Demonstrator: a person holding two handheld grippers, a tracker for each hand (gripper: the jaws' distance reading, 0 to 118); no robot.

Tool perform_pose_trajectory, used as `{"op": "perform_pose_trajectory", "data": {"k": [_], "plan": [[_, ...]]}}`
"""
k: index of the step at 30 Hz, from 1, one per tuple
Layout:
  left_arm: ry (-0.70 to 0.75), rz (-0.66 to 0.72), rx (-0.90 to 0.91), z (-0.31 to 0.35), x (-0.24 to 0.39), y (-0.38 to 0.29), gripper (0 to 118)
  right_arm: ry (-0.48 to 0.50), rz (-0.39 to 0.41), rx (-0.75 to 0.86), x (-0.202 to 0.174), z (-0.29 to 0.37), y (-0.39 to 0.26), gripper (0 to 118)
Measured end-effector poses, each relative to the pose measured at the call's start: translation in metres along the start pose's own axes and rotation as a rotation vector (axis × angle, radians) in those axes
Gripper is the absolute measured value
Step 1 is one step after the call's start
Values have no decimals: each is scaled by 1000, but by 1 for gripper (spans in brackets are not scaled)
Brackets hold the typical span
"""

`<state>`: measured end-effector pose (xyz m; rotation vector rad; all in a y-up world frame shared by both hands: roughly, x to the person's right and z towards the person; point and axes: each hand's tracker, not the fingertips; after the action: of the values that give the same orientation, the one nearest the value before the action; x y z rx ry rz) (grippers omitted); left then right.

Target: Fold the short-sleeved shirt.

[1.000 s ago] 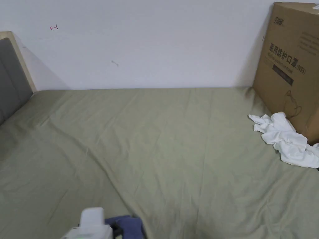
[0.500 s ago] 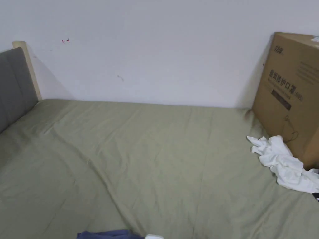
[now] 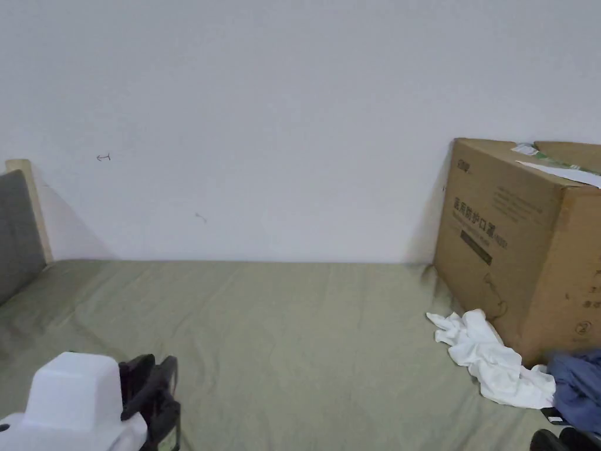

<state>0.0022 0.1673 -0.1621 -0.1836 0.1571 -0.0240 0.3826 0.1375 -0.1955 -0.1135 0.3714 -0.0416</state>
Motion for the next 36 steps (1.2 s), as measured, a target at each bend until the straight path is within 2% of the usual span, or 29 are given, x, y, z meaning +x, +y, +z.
{"op": "perform_pose_trajectory", "data": {"k": [1, 2, 3, 4, 7, 9, 10, 12, 14, 16, 19, 21, 22, 24, 25, 26, 27, 29, 30, 32, 33, 34, 35, 36], "plan": [[-8, -4, 45, 15, -3, -1, 0, 12, 7, 1, -2, 0, 1, 21], [5, -11, 113, 30, -5, -2, 0, 26, 12, 3, -4, -1, 2, 18], [16, -26, 117, 38, -5, -2, 0, 32, 10, 9, -6, -1, 2, 11], [21, -43, 86, 45, -7, -1, 0, 33, 1, 20, -8, -2, 1, 10], [85, -45, 50, 45, -12, -10, 0, 61, -12, 25, -13, -7, 3, 10], [98, -63, 14, 43, -17, -14, 0, 134, -63, 14, -14, -11, 5, 10], [114, -58, 11, 43, -20, -16, 0, 138, -63, 24, -16, -12, 6, 10], [131, -59, 5, 40, -27, -22, 0, 158, -21, 25, -22, -18, 11, 10], [130, -23, -8, 39, -42, -29, 0, 220, 53, 19, -35, -32, 14, 10], [89, 61, -60, 37, -60, -40, 0, 345, 100, -24, -51, -55, 10, 10], [17, 191, -124, 31, -91, -68, 0, 478, 135, -98, -95, -109, -22, 10], [76, 136, -226, 18, -103, -87, 0, 567, 159, -175, -130, -153, -60, 10], [127, 100, -264, 12, -108, -98, 5, 589, 163, -230, -151, -174, -84, 10], [184, 87, -316, 5, -120, -117, 22, 684, 90, -285, -181, -213, -135, 10], [166, 132, -337, 0, -130, -126, 50, 723, 40, -373, -196, -233, -165, 10], [111, 221, -361, -5, -140, -134, 50, 707, 59, -484, -211, -250, -193, 10], [64, 298, -383, -10, -150, -142, 60, 697, 95, -532, -221, -260, -217, 10], [-26, 442, -438, -29, -170, -160, 106, 697, 198, -661, -232, -278, -266, 10], [-55, 474, -458, -38, -176, -168, 116, 732, 197, -719, -231, -282, -280, 10], [-57, 459, -502, -58, -184, -181, 117, 698, 184, -771, -224, -277, -297, 9], [-36, 409, -532, -69, -184, -187, 117, 708, 142, -752, -219, -277, -301, 9], [-35, 375, -546, -84, -186, -196, 117, 714, 67, -720, -214, -277, -298, 9], [-78, 386, -568, -98, -189, -208, 117, 707, 50, -740, -212, -278, -296, 9], [-138, 446, -598, -114, -195, -218, 117, 709, 70, -737, -210, -277, -296, 9]]}}
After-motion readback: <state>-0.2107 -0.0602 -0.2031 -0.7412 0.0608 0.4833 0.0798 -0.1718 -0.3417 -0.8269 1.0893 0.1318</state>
